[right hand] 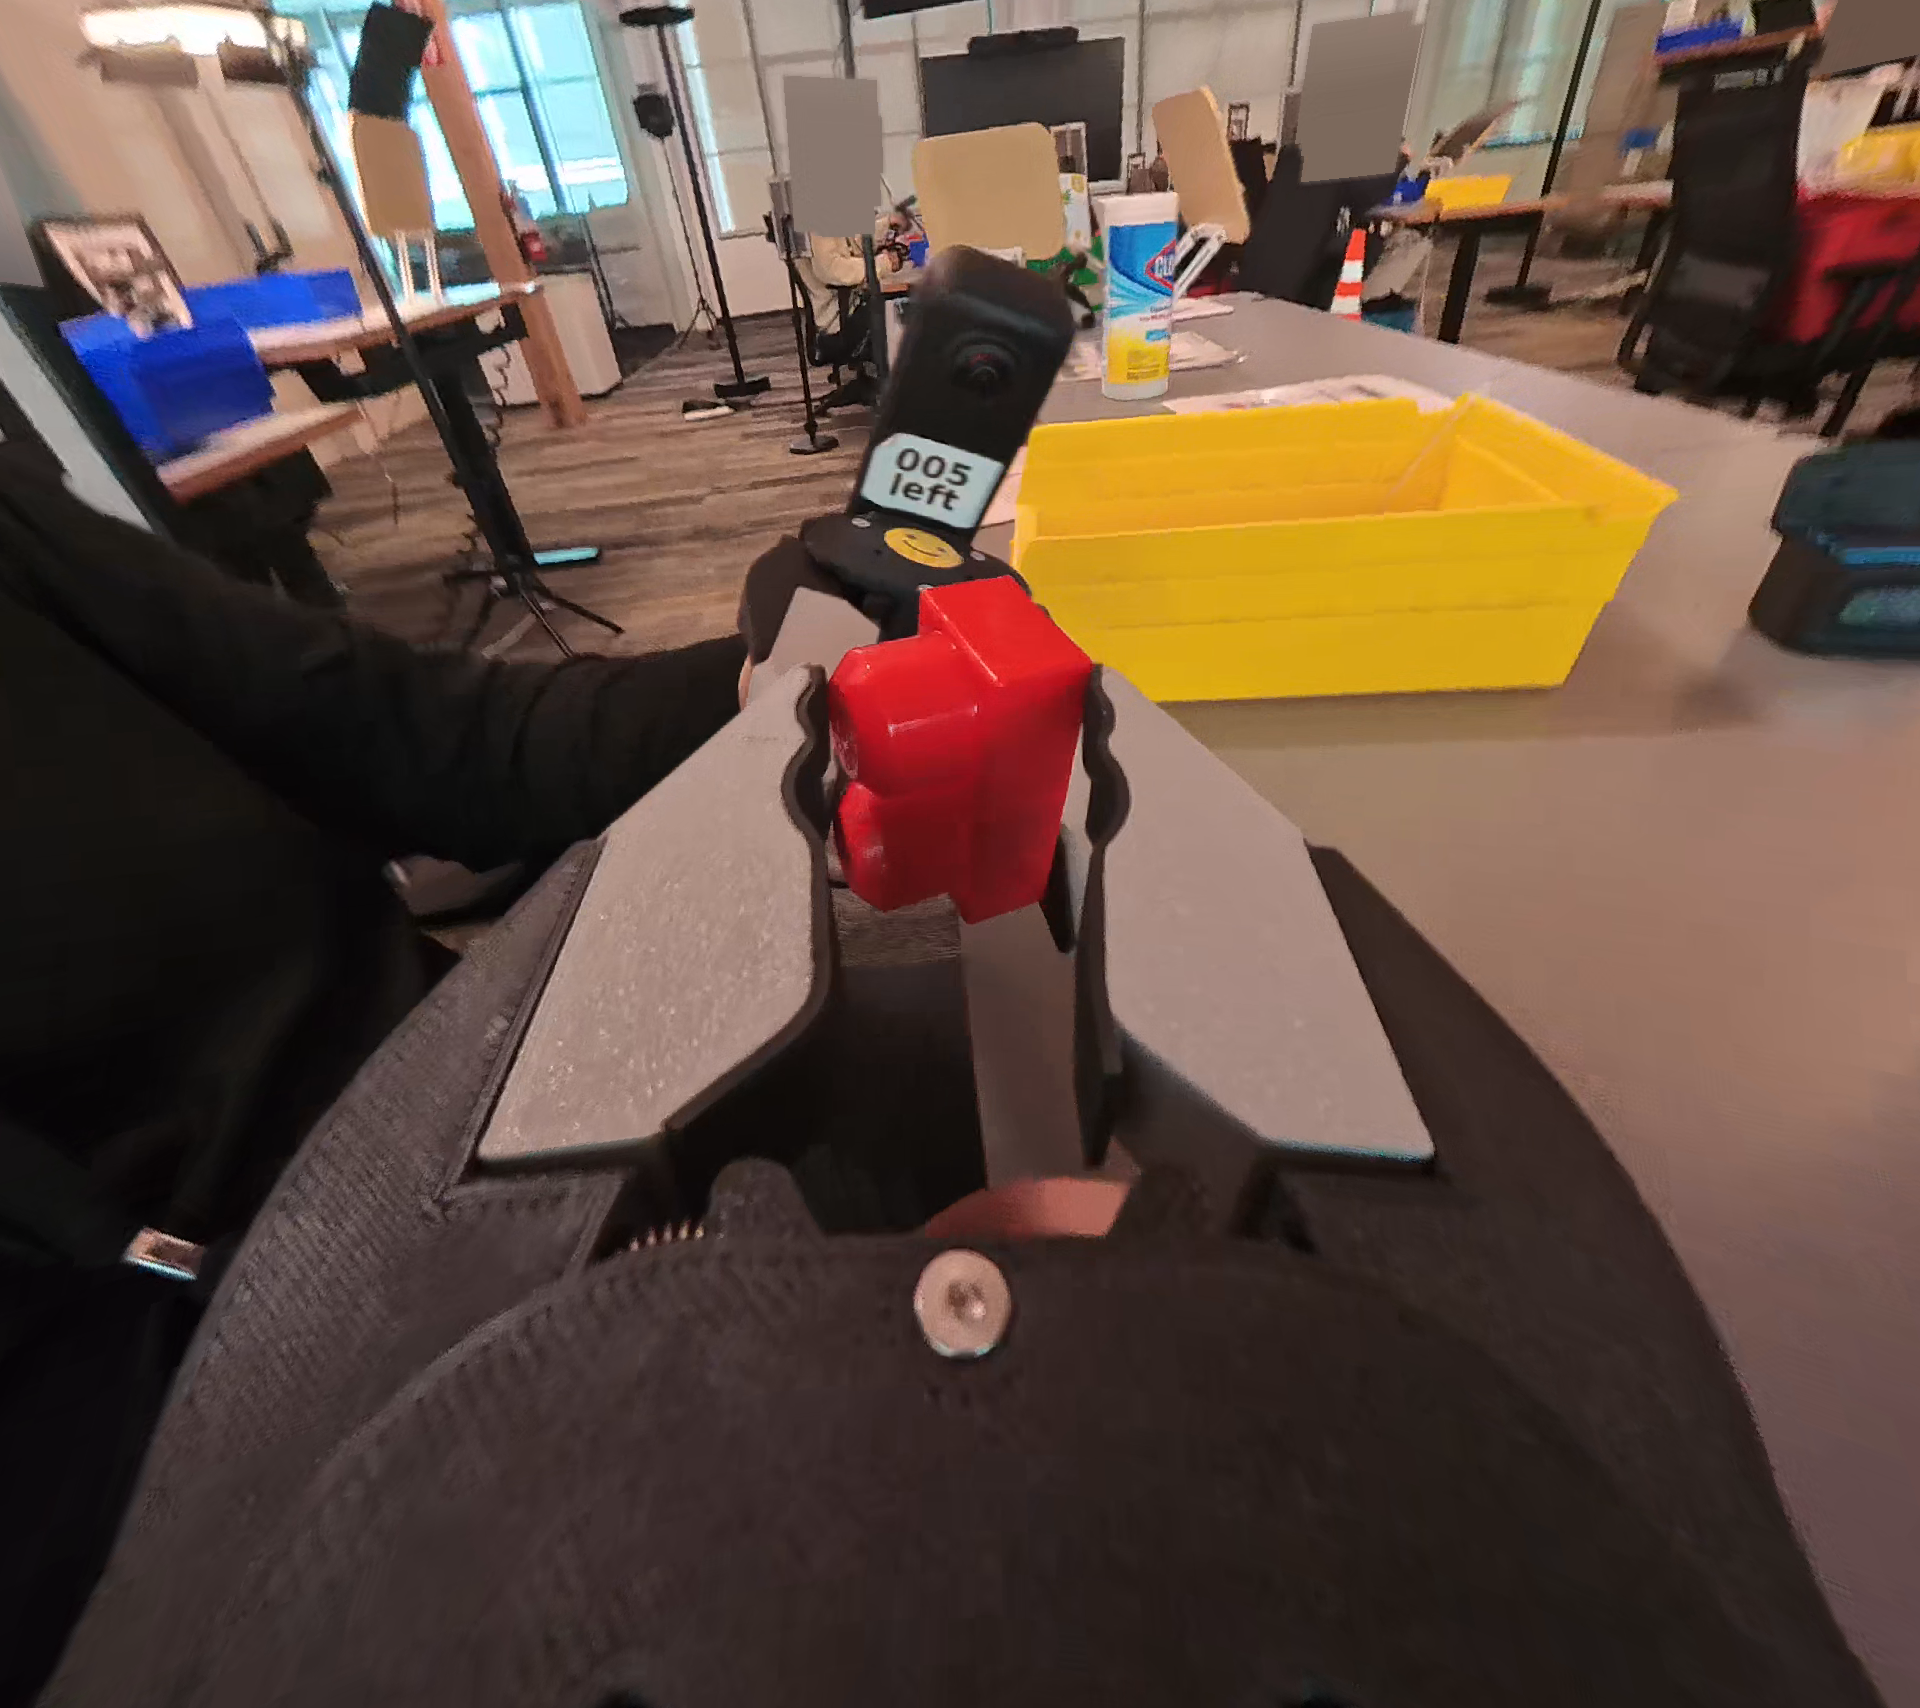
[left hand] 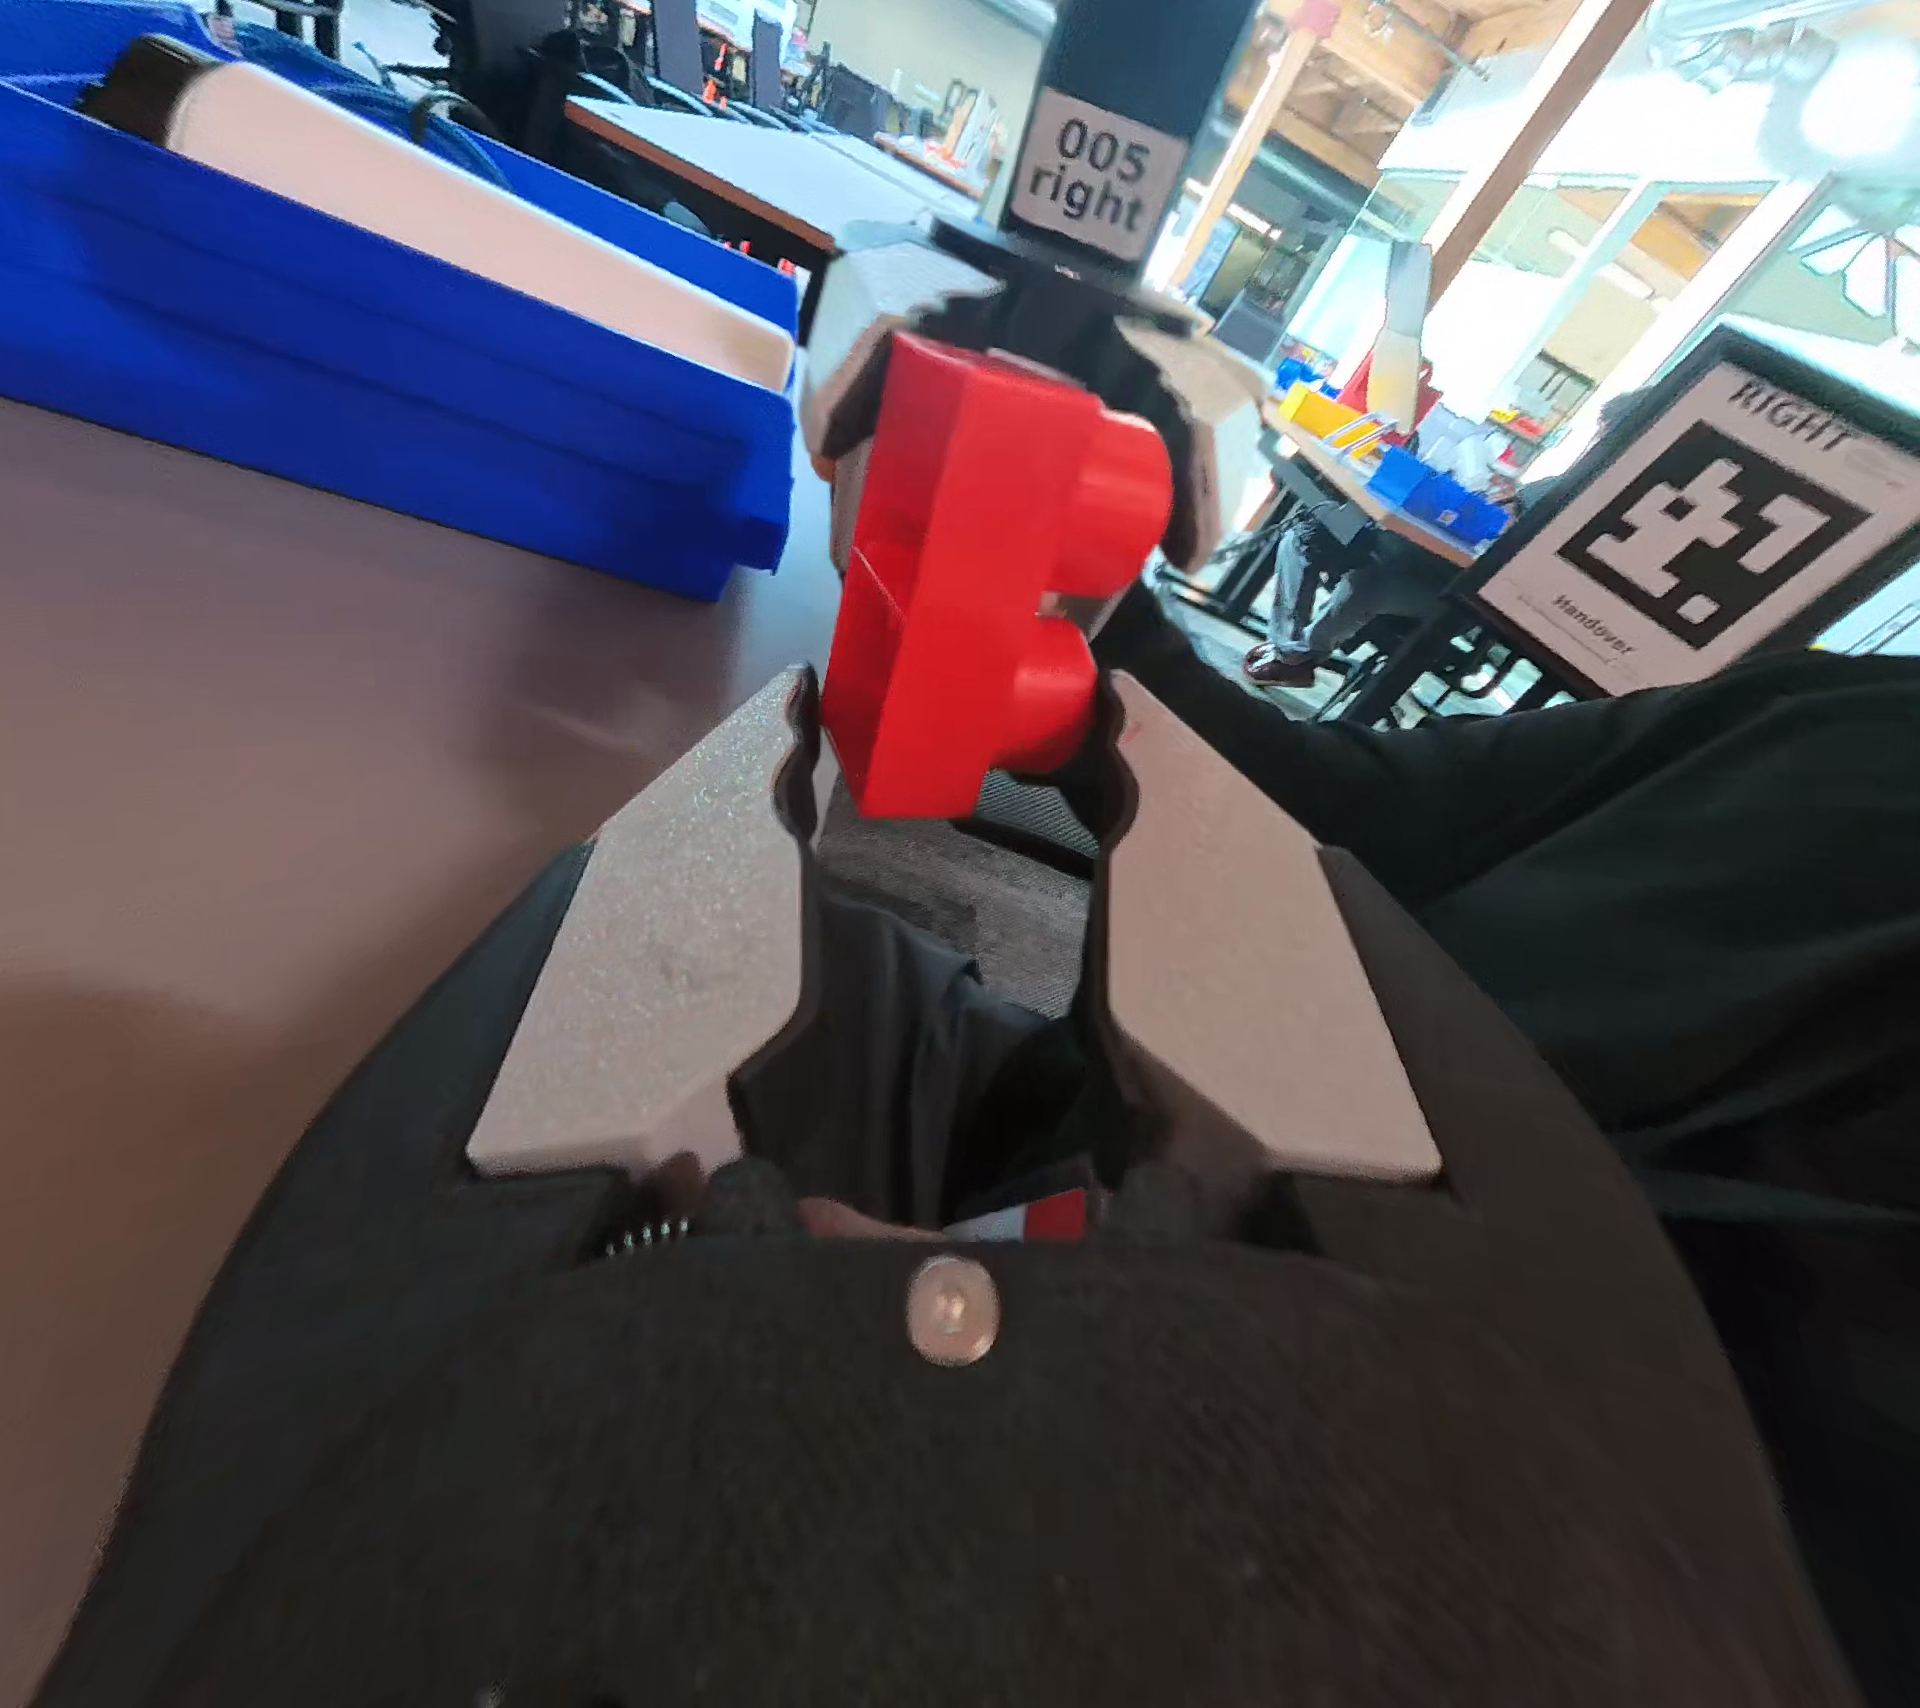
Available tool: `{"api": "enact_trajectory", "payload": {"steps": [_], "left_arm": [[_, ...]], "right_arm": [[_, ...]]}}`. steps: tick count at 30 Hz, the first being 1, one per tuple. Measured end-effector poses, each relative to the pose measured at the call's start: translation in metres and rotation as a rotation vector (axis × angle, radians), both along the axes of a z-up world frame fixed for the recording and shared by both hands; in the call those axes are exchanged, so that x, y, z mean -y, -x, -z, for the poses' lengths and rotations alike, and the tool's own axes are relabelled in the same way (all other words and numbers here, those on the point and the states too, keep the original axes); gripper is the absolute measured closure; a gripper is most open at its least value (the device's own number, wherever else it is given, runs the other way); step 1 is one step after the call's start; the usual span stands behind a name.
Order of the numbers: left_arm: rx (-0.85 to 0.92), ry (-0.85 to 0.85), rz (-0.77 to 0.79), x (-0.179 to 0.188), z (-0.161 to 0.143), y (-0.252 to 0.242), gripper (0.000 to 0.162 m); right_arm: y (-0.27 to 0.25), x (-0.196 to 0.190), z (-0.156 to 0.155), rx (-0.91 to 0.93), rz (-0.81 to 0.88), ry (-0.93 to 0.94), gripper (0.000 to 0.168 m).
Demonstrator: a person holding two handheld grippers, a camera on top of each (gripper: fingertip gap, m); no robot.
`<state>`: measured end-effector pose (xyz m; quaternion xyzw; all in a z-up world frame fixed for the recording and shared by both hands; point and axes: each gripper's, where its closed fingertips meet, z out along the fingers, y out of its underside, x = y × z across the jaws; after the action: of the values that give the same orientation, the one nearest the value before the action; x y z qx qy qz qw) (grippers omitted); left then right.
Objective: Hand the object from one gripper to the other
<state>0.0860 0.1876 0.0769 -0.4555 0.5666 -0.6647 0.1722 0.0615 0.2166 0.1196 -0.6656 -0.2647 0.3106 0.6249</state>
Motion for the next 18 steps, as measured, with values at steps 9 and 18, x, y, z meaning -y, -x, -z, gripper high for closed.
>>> {"api": "enact_trajectory", "payload": {"steps": [9, 18], "left_arm": [[0.003, -0.652, -0.295, -0.046, 0.020, 0.001, 0.086], [0.115, -1.031, -0.361, -0.038, 0.018, -0.002, 0.073]], "right_arm": [[-0.027, -0.013, 0.006, -0.308, -0.022, 0.297, 0.122], [-0.024, -0.018, 0.033, -0.297, -0.035, 0.439, 0.122]]}}
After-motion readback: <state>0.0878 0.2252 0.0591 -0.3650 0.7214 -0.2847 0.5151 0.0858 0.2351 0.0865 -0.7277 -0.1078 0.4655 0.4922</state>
